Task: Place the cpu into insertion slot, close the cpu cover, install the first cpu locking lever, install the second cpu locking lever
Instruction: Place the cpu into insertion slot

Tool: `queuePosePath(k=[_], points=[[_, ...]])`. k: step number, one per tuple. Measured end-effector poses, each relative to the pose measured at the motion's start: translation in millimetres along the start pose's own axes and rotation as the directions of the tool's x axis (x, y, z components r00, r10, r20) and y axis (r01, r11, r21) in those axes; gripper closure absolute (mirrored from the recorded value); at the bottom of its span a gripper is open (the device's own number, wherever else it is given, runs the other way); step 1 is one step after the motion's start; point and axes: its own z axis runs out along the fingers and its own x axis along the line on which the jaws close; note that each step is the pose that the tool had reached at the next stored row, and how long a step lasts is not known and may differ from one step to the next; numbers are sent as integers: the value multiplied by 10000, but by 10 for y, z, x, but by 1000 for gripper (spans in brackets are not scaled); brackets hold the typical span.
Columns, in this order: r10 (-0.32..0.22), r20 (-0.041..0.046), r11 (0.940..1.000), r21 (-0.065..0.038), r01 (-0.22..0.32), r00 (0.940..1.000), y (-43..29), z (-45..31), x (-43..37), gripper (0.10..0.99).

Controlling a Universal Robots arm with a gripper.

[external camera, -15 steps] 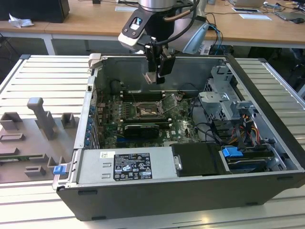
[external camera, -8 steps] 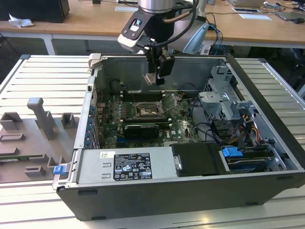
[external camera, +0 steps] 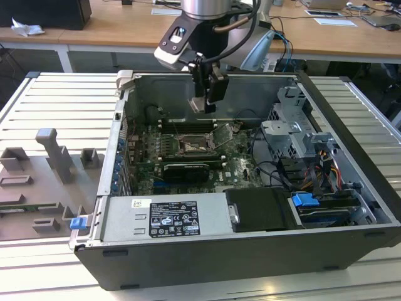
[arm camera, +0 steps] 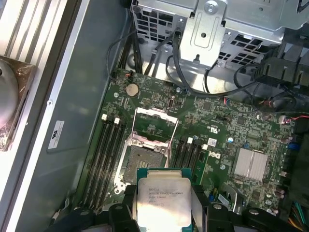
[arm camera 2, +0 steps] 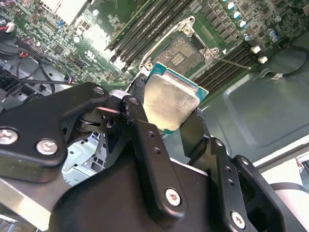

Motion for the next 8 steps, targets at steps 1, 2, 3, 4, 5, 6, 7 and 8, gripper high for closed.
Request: queuePosePath(k=[1,2,3,4,5,6,7,8], points=[[7,0,10000,0,-7,10000,-2,3,0,549],[23,1,10000,0,-23,10000,-3,7,1,549],[134,11,9999,-3,-134,9999,-6,17,1,549],[259,21,9997,-6,-259,9997,-7,26,1,549],[389,32,9992,-8,-389,9992,-7,34,1,549],[602,52,9982,-12,-602,9982,-9,46,0,549],[833,71,9965,-18,-833,9965,-10,61,0,549],[944,80,9955,-21,-944,9955,-10,69,0,549]])
